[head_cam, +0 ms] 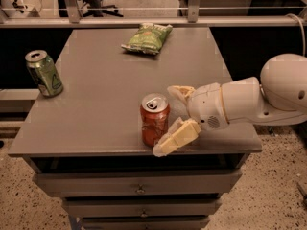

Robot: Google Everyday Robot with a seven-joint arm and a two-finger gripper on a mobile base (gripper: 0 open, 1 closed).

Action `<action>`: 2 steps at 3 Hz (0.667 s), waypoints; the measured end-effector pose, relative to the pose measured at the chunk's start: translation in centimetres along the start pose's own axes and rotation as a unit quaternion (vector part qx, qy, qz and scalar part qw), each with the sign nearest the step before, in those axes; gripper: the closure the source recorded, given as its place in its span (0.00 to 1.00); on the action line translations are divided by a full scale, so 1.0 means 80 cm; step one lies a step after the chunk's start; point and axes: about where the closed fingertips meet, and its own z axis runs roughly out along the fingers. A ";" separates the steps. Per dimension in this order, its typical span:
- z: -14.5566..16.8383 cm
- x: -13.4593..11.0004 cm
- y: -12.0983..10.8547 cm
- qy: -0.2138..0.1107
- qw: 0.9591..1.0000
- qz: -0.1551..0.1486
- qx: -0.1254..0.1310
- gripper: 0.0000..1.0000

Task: Knock coke can over

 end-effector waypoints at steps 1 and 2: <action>0.019 -0.011 -0.018 -0.031 0.999 -0.008 0.006 0.00; 0.035 -0.033 -0.048 -0.052 0.998 0.002 0.021 0.00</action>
Offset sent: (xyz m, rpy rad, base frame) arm 0.0822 0.0389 0.0214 0.1535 -0.0376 -0.0883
